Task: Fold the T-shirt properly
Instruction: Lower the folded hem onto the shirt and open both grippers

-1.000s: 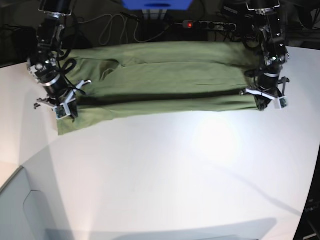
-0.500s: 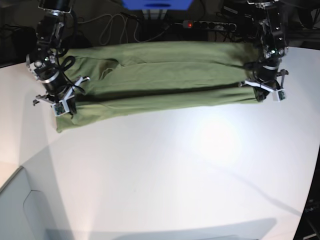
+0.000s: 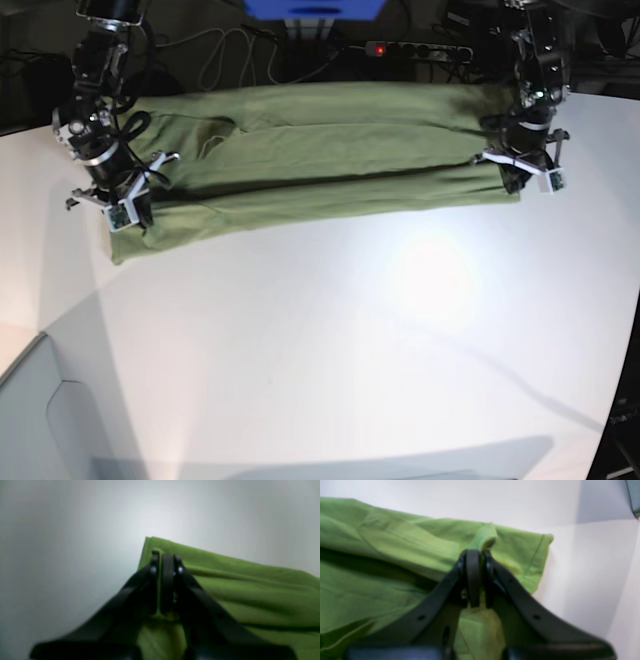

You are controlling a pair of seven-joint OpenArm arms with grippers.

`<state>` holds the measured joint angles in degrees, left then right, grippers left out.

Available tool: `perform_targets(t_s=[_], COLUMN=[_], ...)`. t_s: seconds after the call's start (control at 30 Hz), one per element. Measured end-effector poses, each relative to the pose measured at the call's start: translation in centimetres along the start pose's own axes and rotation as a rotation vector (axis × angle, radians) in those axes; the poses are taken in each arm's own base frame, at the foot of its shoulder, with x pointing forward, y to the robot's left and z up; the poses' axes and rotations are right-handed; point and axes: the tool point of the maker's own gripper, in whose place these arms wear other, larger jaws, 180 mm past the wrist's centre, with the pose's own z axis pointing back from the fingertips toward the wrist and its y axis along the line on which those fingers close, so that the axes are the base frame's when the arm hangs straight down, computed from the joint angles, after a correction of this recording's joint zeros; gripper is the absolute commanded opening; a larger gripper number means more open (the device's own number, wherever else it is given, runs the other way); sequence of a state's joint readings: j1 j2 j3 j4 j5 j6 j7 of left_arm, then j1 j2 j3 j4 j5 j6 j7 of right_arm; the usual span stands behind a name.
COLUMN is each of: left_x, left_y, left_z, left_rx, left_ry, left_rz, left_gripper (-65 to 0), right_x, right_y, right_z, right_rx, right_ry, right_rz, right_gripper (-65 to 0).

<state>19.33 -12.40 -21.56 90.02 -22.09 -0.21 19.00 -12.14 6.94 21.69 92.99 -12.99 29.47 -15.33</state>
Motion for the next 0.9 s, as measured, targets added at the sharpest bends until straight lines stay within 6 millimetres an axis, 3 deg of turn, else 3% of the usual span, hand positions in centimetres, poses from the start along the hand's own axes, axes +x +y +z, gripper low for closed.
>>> perform_targets(t_s=[0.37,0.47,0.57,0.67,0.73,0.9], left_x=[0.0,-0.1,-0.1,-0.1,0.0,0.1], left_y=[-0.1,-0.2,-0.2,-0.1,-0.1,-0.2], left_z=[-0.1,-0.1,-0.1,-0.1,0.0,0.0], left_rx=[-0.001,-0.004,-0.004,-0.002,0.000,0.000], left_ry=[0.002,0.004,0.003,0.004,0.001,-0.003], left_rz=[0.000,-0.001,0.000,-0.002,-0.002,0.003], left_gripper=[-65.0,-65.0,-65.0,-53.4,-45.9,-43.0], right_x=[-0.2,-0.9,-0.8,0.3,0.9,2.0], right_y=[0.0,0.6,1.3,-0.1,-0.9,-0.9], right_z=[0.0,0.0,0.3,1.1,1.6,1.7], right_rx=[0.000,0.035,0.081,0.036,0.004,0.001], right_ry=[0.012,0.049,0.048,0.016,0.001,-0.022], right_rz=[0.000,0.017,0.043,0.047,0.047,0.063], right_gripper=[-63.4,-54.3,-40.9,-31.1,-28.0,-27.7])
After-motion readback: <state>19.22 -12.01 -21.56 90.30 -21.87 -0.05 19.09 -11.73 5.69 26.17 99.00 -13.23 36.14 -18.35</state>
